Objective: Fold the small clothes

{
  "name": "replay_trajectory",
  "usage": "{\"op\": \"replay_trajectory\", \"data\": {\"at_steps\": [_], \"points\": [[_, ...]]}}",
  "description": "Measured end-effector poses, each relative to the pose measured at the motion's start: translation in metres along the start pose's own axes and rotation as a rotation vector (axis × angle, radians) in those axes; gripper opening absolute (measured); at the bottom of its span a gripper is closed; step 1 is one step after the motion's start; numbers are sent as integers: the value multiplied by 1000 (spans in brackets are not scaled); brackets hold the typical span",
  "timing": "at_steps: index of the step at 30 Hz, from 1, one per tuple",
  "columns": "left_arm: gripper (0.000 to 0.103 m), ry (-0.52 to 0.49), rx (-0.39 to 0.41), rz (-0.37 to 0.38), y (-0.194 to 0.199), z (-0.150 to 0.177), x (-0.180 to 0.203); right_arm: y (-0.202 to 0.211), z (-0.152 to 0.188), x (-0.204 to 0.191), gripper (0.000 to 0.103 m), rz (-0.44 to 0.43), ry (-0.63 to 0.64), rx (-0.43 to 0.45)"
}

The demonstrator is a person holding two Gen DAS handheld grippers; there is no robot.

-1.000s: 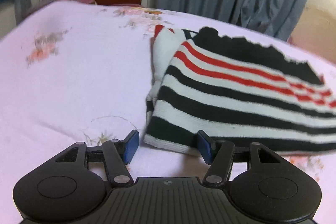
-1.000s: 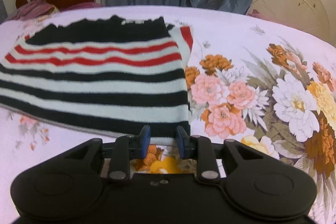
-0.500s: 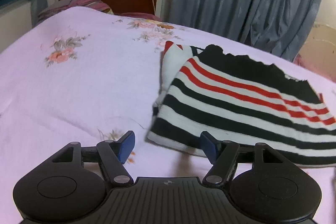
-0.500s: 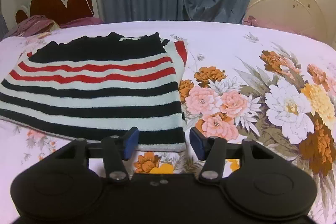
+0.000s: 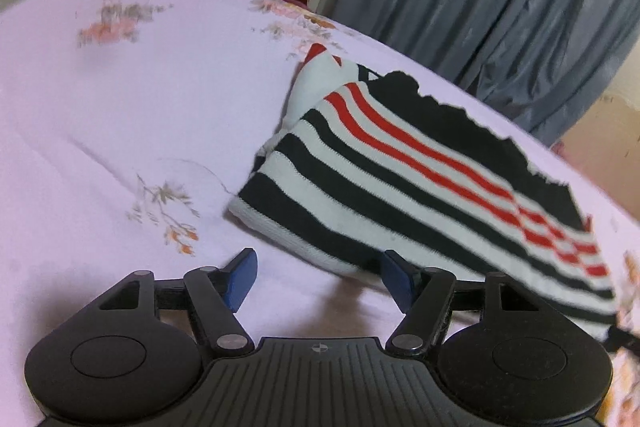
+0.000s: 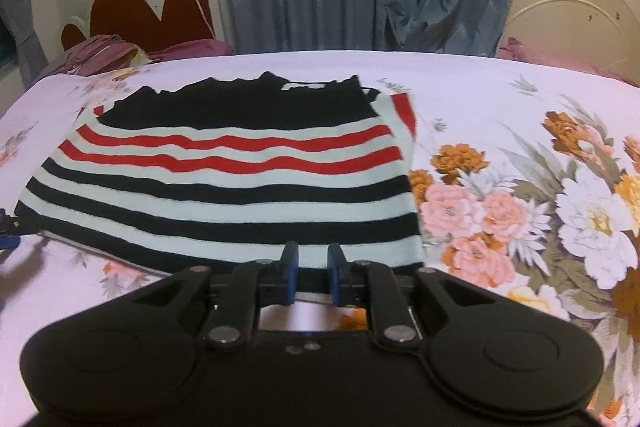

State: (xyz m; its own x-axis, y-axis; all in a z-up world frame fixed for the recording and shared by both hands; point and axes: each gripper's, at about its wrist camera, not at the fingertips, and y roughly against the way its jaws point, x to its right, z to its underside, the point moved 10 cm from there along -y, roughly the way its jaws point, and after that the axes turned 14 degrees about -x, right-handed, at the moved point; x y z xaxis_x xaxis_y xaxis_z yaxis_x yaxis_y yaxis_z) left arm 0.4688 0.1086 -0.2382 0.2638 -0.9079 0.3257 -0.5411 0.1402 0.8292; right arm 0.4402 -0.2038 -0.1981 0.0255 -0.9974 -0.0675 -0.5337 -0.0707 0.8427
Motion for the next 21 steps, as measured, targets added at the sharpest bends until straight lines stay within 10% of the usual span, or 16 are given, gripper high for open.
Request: {"op": "replay_trajectory", "data": {"at_steps": [10,17,21], "points": [[67,201,31,169,-24,-23,-4,-24,-35,-49,8,-56,47,18],[46,302,81,249,-43,-43,-11,-52,-64,-84,7,-88,92,9],[14,447,105,393,-40,-47,-20,-63,-75,-95,5,-96,90,3]]}}
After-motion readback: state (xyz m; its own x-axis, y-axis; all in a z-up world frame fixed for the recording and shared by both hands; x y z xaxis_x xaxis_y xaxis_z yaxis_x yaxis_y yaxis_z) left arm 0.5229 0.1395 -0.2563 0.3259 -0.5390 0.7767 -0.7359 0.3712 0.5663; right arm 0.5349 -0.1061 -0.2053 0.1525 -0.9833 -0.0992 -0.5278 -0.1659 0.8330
